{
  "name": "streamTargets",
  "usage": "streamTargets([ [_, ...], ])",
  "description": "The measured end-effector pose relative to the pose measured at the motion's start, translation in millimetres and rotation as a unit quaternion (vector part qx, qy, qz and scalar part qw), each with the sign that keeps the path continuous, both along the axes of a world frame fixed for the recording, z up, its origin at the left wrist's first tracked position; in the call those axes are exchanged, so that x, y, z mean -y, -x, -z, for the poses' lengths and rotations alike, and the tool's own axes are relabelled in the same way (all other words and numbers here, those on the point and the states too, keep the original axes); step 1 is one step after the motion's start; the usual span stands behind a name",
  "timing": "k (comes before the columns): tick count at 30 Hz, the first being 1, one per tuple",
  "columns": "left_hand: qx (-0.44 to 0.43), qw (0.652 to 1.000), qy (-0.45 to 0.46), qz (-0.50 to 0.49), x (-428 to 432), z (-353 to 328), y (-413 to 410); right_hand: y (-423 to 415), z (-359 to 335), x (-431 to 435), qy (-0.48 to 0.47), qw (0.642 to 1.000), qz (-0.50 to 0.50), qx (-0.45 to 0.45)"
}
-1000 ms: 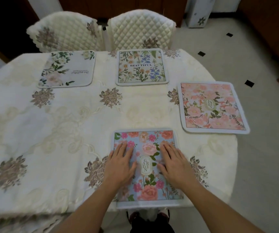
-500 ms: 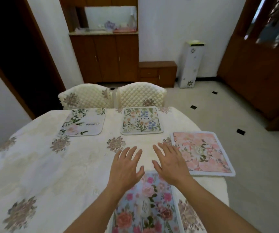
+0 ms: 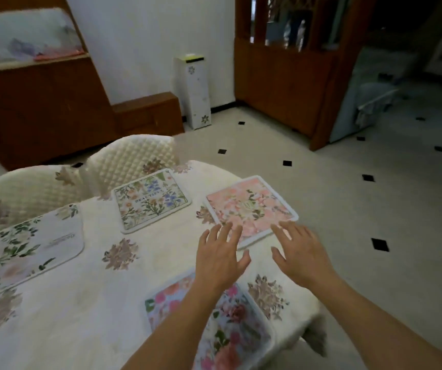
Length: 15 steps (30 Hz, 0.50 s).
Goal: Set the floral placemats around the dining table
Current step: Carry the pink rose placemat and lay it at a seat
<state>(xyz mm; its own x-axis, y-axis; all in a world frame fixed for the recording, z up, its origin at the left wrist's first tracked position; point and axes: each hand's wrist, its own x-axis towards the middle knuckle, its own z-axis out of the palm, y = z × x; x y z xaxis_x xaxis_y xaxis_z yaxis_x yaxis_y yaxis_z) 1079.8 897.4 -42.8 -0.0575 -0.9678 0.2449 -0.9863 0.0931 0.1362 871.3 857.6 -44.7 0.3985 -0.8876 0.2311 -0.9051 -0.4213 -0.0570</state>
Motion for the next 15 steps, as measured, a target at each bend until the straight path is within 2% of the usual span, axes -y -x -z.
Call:
streamTargets([
  [6, 0.001, 0.997, 0.001, 0.078, 28, 9, 65, 83, 7, -17, 0.005, 0.992, 0.122, 0.013],
  [15, 0.016, 0.988, 0.012, 0.151, 82, 12, 176, 188, 29, 0, 0.012, 0.981, 0.19, 0.043],
])
